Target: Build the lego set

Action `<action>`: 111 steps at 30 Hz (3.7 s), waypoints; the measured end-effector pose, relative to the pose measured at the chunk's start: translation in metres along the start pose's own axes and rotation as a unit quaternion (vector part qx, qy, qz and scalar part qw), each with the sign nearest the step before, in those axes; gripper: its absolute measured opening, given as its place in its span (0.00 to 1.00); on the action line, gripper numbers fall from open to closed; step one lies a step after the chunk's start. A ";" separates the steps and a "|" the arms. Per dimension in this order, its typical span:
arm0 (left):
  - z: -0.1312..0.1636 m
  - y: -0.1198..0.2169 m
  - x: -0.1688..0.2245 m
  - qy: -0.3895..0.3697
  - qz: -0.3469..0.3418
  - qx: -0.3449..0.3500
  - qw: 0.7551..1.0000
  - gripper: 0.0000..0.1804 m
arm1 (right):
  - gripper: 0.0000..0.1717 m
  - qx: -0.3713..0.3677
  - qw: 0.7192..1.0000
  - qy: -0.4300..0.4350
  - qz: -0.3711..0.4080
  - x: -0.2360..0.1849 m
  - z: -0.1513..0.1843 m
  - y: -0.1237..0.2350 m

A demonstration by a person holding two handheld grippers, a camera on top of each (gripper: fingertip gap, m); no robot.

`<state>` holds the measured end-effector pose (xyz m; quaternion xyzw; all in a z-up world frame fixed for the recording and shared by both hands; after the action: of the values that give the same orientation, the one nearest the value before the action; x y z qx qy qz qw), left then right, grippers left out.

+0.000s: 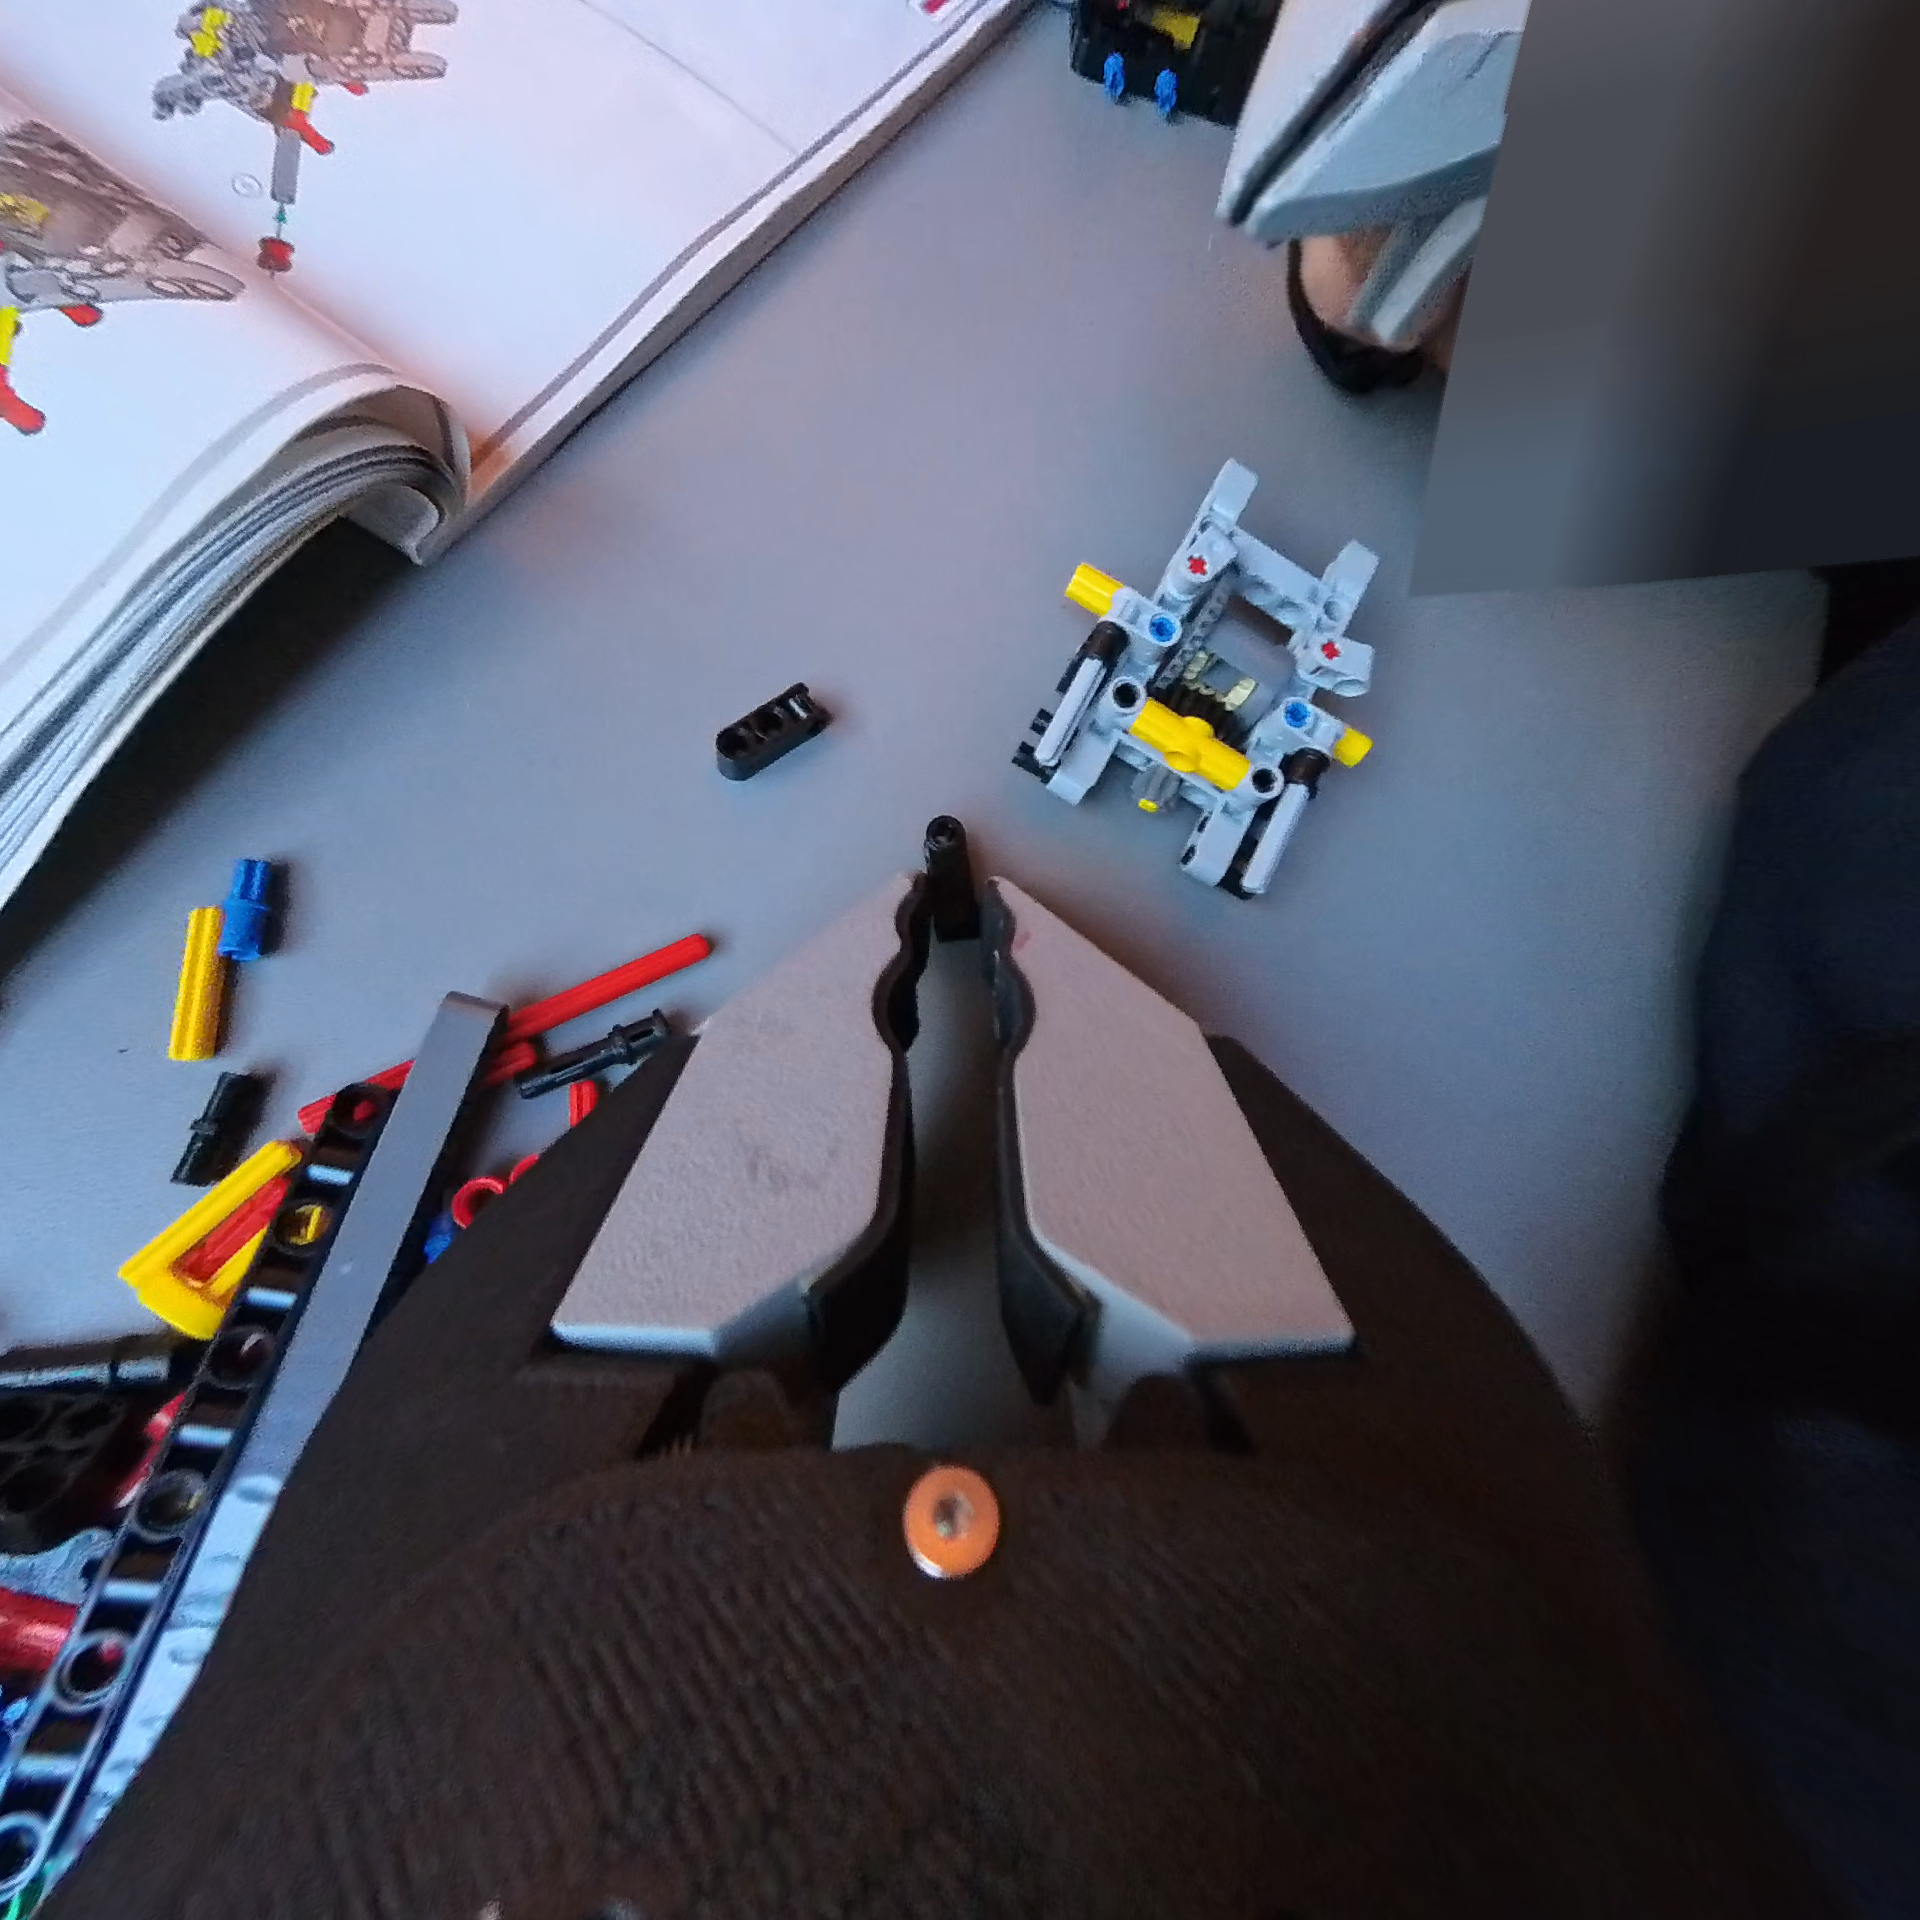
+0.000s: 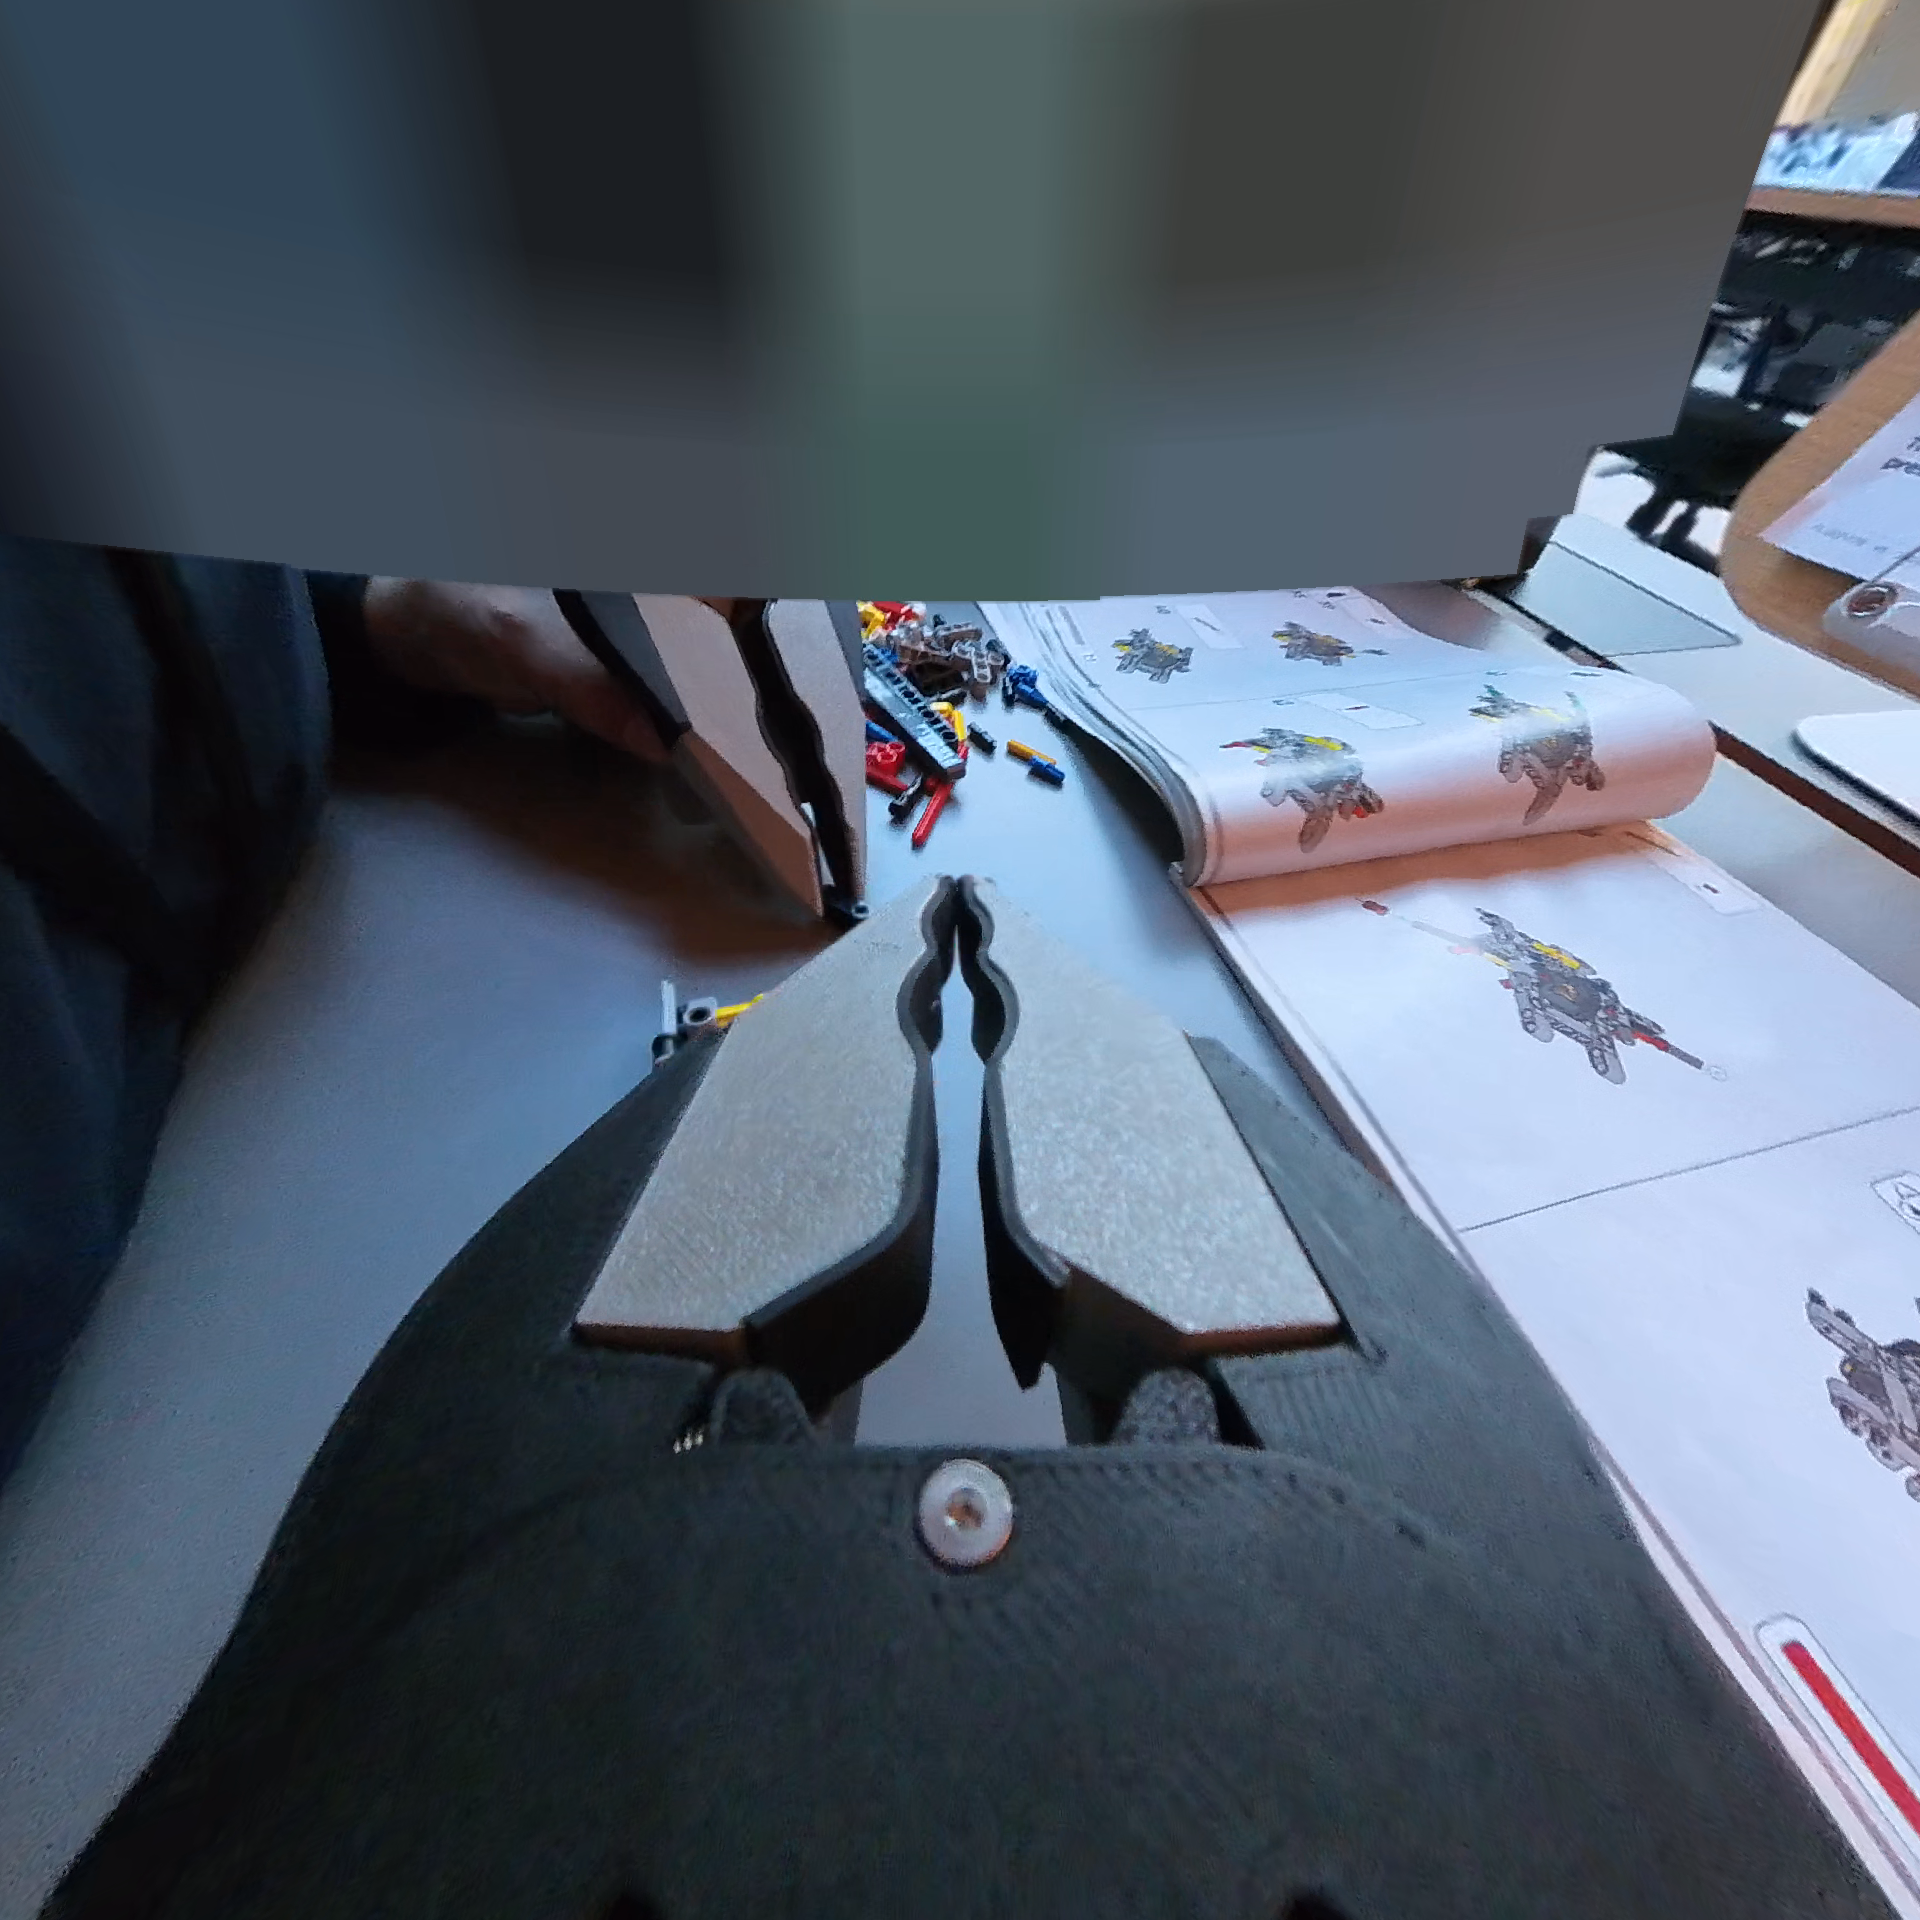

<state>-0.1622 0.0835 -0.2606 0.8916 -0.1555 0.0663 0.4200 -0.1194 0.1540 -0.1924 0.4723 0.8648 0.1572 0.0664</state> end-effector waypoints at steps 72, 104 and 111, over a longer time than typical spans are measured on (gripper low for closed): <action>-0.028 0.028 0.077 -0.290 -0.054 0.189 0.937 0.03 | 0.00 0.028 0.992 -0.010 0.123 -0.033 0.001 0.039; -0.030 0.026 0.067 -0.278 -0.067 0.182 0.941 0.03 | 0.00 -0.015 0.995 0.034 0.093 -0.043 0.008 0.028; -0.034 0.031 0.061 -0.253 -0.060 0.196 0.945 0.03 | 0.00 -0.011 0.995 0.028 0.093 -0.041 0.008 0.030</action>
<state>-0.1145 0.0774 -0.2011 0.9515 -0.1866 -0.1579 0.1866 -0.0712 0.1364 -0.1909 0.5457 0.8166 0.1852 0.0319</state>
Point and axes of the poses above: each gripper's, where its closed fingertips meet, y back along the fingers, z out of its underside, x = y × z across the jaws, the point moved 1 cm from there along y, back along the fingers, and after that the axes turned 7 degrees about -x, right-handed, at the moved point
